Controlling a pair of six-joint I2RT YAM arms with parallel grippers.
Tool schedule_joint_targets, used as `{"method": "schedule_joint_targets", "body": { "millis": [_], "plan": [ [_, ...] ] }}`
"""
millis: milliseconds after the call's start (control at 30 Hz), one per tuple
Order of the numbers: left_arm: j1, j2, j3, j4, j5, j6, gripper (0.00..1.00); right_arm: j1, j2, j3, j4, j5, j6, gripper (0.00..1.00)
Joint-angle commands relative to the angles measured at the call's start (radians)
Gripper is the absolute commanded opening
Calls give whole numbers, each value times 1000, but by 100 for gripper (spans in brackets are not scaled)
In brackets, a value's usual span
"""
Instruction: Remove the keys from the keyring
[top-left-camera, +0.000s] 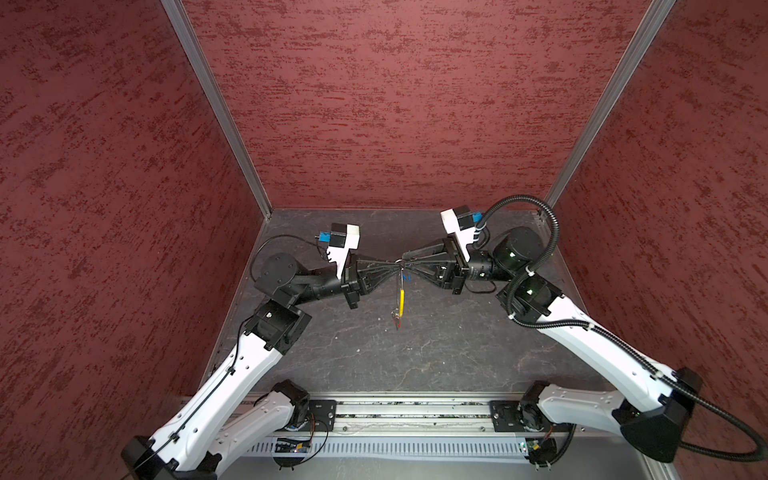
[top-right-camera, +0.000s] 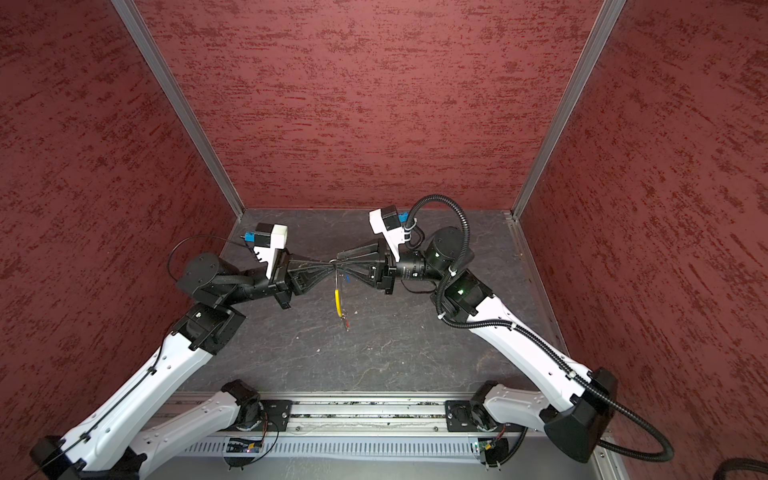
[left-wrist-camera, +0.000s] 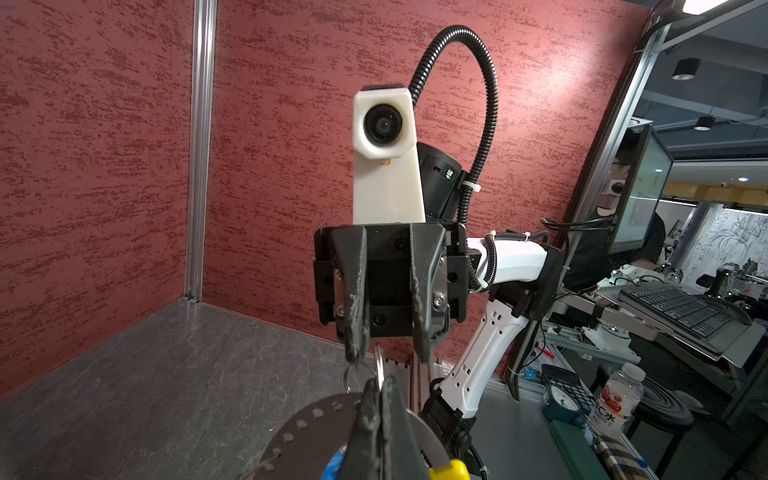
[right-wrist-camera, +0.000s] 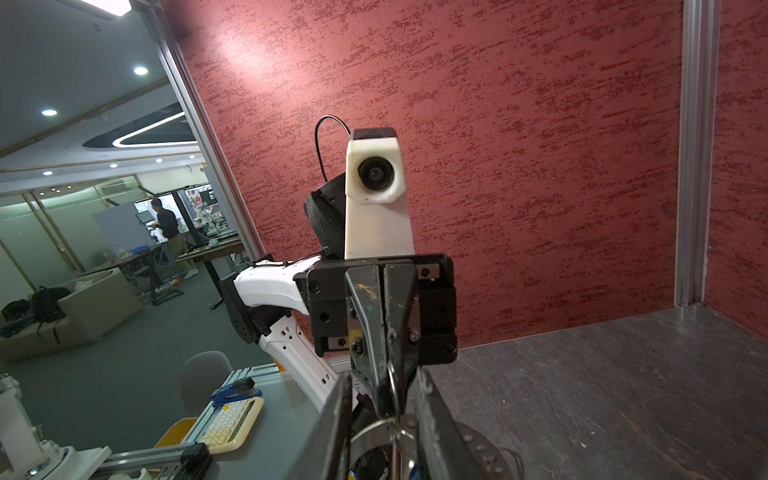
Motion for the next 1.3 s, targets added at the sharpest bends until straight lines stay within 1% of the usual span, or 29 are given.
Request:
{"method": "schedule_joint_targets", "body": {
  "millis": [0, 300, 400, 500, 567, 600, 633, 767, 867, 1033, 1267],
  "plan": [
    [0, -18, -5, 18, -21, 8, 0, 3, -5, -8, 6, -19, 1, 26],
    [1, -25, -11, 31, -18, 6, 0, 5, -2, -20, -18, 12, -16, 27],
    [2, -25, -11, 29, -18, 5, 0, 5, -1, -23, -12, 11, -15, 24],
    [3, -31, -16, 30, -26, 4, 0, 5, 1, -23, -18, 11, -20, 24],
    [3, -33, -16, 38, -19, 2, 0, 4, 3, -22, -42, 37, -34, 30],
    [3, -30, -16, 40, -13, -1, 0, 4, 1, -25, -45, 54, -34, 36],
    [3, -28, -15, 40, -7, -2, 0, 4, -2, -31, -42, 67, -36, 40],
    [5, -25, -14, 39, 4, -6, 0, 5, -7, -31, -33, 76, -38, 41],
    [5, -25, -16, 39, 3, -8, 0, 5, -9, -32, -12, 58, -34, 39],
    [7, -27, -18, 35, -12, -8, 0, 5, -3, -36, 50, -10, 5, 32],
    [8, -28, -22, 43, -25, -14, 0, 5, 7, -28, 63, -49, 19, 20]
  ]
}}
